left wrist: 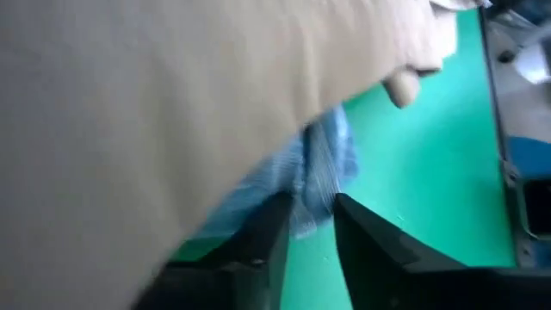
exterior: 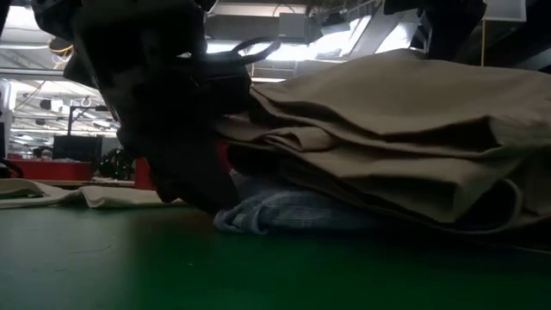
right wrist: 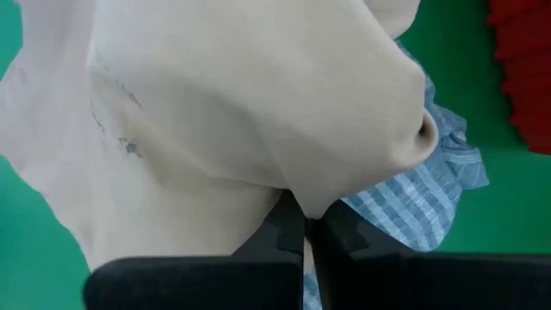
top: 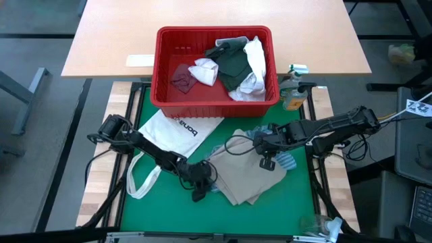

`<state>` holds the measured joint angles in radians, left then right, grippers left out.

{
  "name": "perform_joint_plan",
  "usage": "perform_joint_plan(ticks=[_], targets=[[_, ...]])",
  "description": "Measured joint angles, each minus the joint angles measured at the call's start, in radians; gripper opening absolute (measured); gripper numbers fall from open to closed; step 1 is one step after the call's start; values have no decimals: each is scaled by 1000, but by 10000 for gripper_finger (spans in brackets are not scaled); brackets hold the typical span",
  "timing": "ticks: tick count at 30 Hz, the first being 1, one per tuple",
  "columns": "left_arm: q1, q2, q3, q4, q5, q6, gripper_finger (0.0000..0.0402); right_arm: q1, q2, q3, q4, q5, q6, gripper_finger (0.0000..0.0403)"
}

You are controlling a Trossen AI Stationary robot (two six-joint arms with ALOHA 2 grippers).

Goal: Fold Laundry from Bin
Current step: Stack the brown shorts on top of the blue polo shirt

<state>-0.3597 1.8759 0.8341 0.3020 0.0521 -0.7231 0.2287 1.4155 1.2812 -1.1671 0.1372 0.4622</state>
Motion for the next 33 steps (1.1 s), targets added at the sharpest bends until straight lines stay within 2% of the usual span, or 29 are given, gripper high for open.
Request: perform_joint_plan(ticks=[6,13,21,24,30,33], targets=[[7,-2,1,-29,288,-48,134,0,0,0,-1,-17,-26,3],[-24,-113,2,-60,385,-61,134,0,0,0,-2,-18,-26,3],[18,-307,3,-28,283,-51,132,0,0,0,-2,-18,-26,3],[44,-365,3,13,228,6,132,0,0,0,-1,-18,-26,3],[79,-411,3,133,88,84,132,0,0,0,-1,-19,-26,3],[99,-418,3,139,6,76,132,0,0,0,-1,-23,-26,3]])
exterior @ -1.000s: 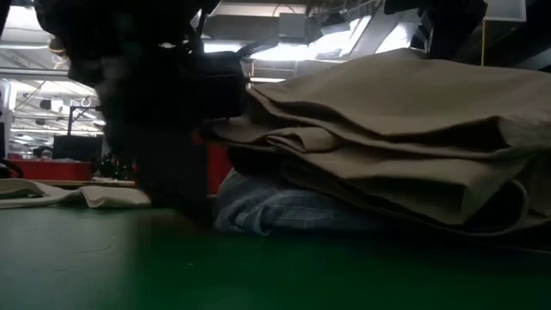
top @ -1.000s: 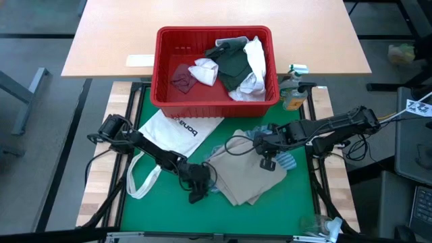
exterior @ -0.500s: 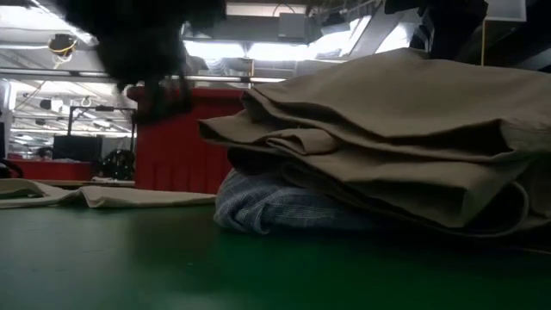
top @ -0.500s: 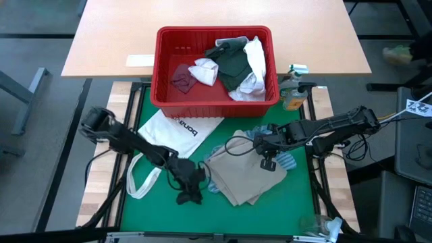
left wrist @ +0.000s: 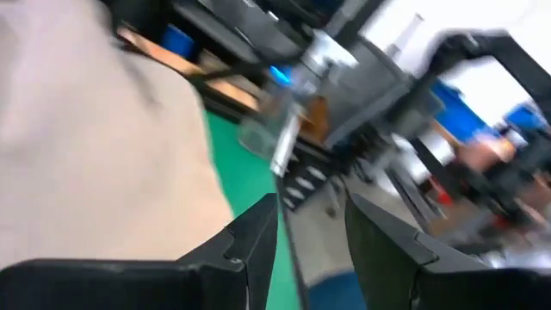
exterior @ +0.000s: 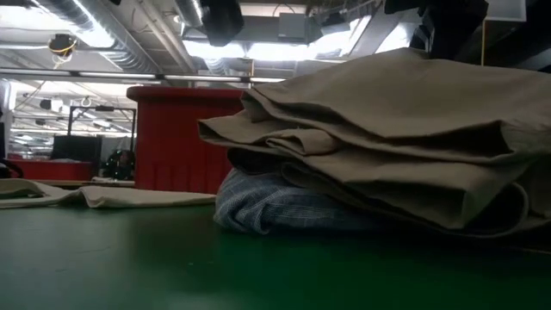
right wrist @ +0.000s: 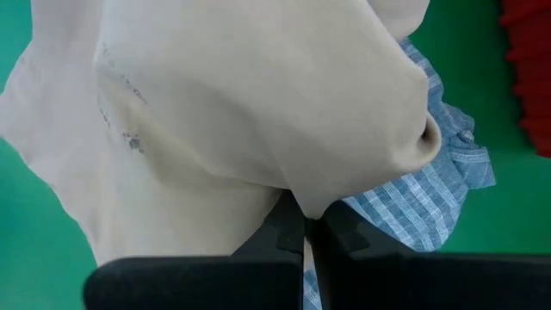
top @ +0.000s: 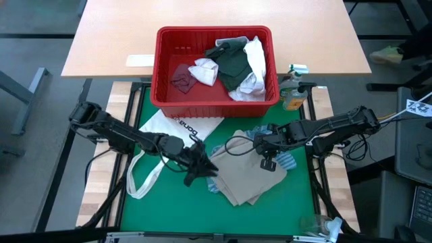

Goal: Fold Laundry from Bin
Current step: Stack the brown shorts on top of the blue polo shirt

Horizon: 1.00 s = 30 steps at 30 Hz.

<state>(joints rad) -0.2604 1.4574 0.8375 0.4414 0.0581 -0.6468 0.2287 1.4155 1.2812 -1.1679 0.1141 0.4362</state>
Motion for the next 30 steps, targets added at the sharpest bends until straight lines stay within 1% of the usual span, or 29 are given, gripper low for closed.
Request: perform_joint_plan(ticks=[1,3,8,14,19,24,27,30], targets=[[6,0,0,-4,-30,-9,132,0,0,0,0,-2,0,3],[17,0,0,-10,-57,-14,133,0,0,0,0,-3,0,3],[45,2,0,-8,-66,2,152,0,0,0,0,-3,0,3],[96,2,0,-32,-162,4,189,0,0,0,0,-3,0,3],[165,7,0,-63,-250,63,196,0,0,0,0,-4,0,3],[238,48,1,-43,-241,82,195,0,0,0,1,-4,0,3],[268,100,1,0,-195,81,195,0,0,0,2,-4,0,3],[286,159,1,94,-143,81,195,0,0,0,8,-4,0,3]])
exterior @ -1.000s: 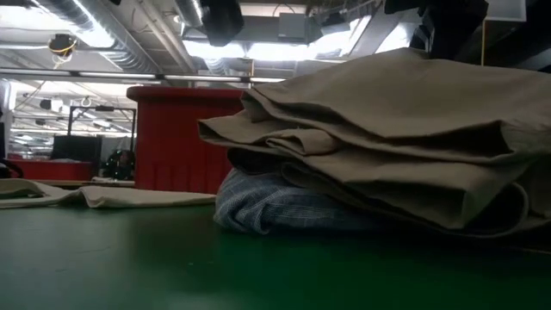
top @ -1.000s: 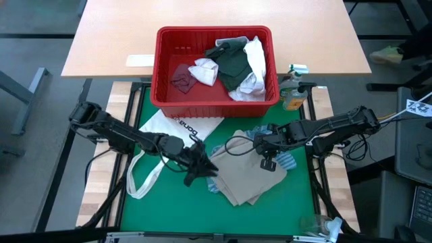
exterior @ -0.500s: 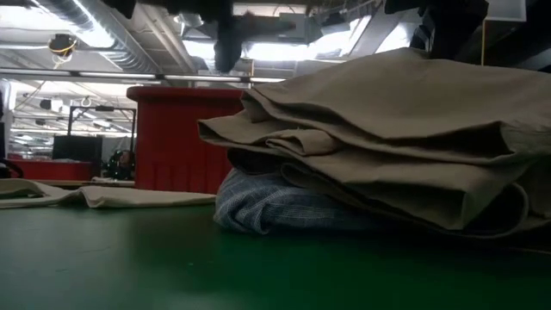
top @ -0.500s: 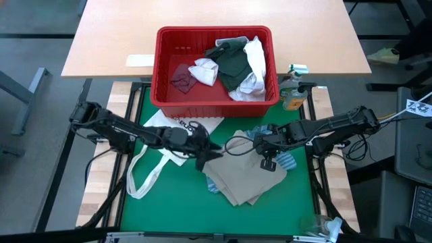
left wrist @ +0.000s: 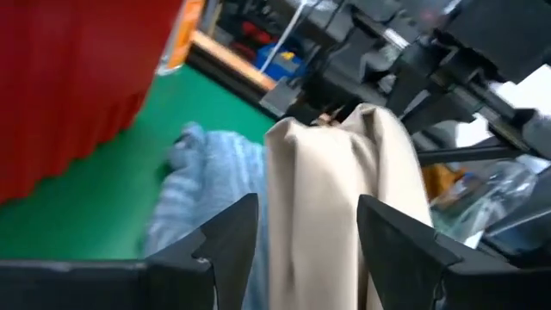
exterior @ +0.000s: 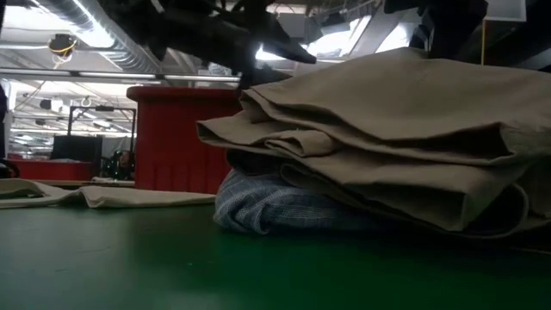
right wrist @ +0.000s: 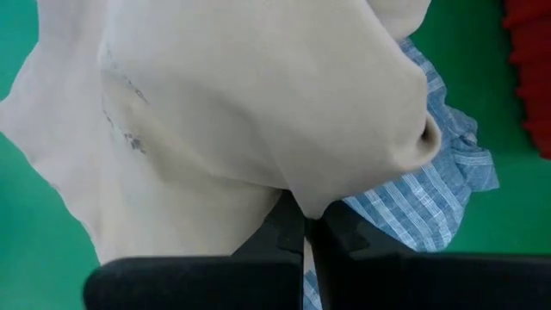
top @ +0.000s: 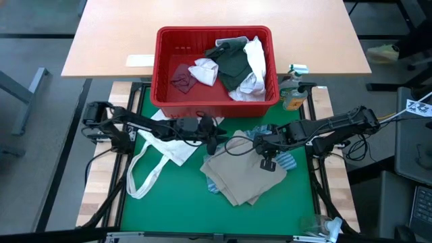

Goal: Fold Laundry from Bin
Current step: Stack the brown shorts on top of the blue polo shirt

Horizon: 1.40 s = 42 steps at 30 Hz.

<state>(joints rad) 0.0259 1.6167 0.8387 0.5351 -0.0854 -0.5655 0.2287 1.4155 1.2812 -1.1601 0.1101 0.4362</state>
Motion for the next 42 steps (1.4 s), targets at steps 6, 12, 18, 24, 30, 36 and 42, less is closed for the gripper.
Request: perform_joint_plan(ticks=[6,12,18,24,30,36,42], targets=[[20,123,0,225,80,-42,194,0,0,0,8,0,0,3],[17,219,58,285,204,-86,194,0,0,0,45,1,-34,3],[10,243,133,286,392,-86,194,1,0,0,78,1,-51,3],[30,241,152,286,506,-88,194,1,0,0,63,2,-51,3],[80,239,152,286,614,-187,194,1,0,0,60,3,-51,3],[58,239,152,286,589,-211,194,0,1,0,66,17,-43,3],[14,239,152,285,470,-158,194,0,1,0,95,68,-16,3]])
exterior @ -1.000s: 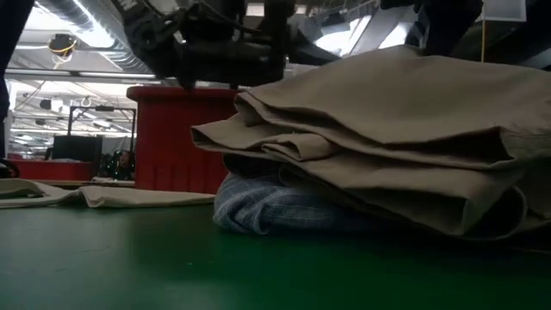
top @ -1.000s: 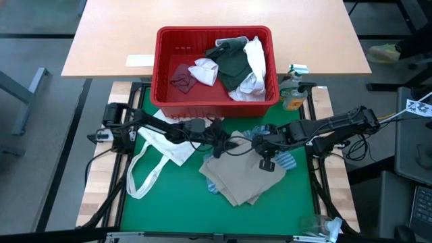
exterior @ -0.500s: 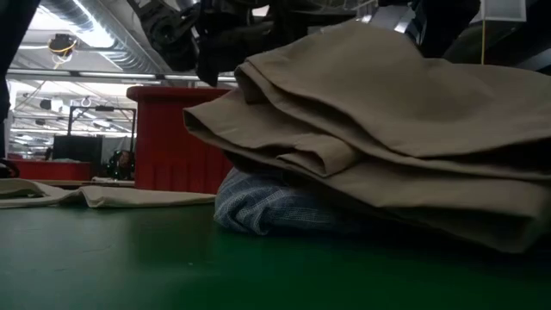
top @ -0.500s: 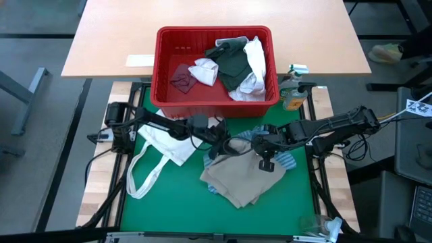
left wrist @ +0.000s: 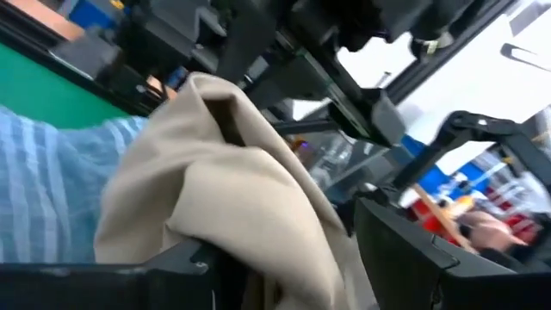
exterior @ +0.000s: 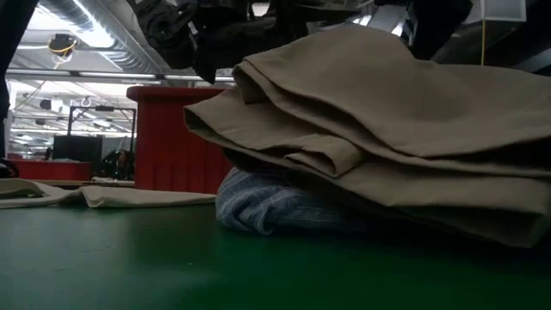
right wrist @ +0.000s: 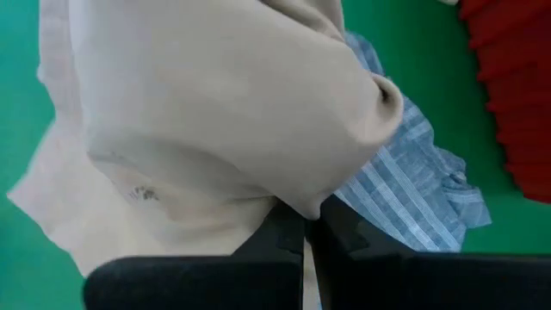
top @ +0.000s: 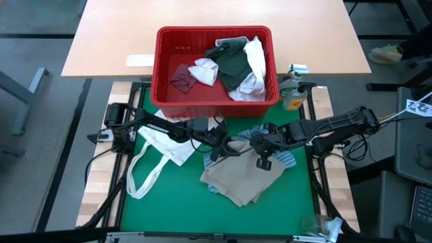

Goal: Fold Laundry from Bin
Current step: Stack the brown shorts on top of the blue polo shirt

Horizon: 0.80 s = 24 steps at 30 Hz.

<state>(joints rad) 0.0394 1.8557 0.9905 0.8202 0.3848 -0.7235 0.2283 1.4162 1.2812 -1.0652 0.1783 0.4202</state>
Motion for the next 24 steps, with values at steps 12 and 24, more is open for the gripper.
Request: perform_joint_plan(ticks=[12,24], targets=[[-9,-2,0,-91,-76,27,75,0,0,0,31,-14,2,8],[-9,-2,0,-105,-88,28,21,0,-5,0,-62,-124,97,173]])
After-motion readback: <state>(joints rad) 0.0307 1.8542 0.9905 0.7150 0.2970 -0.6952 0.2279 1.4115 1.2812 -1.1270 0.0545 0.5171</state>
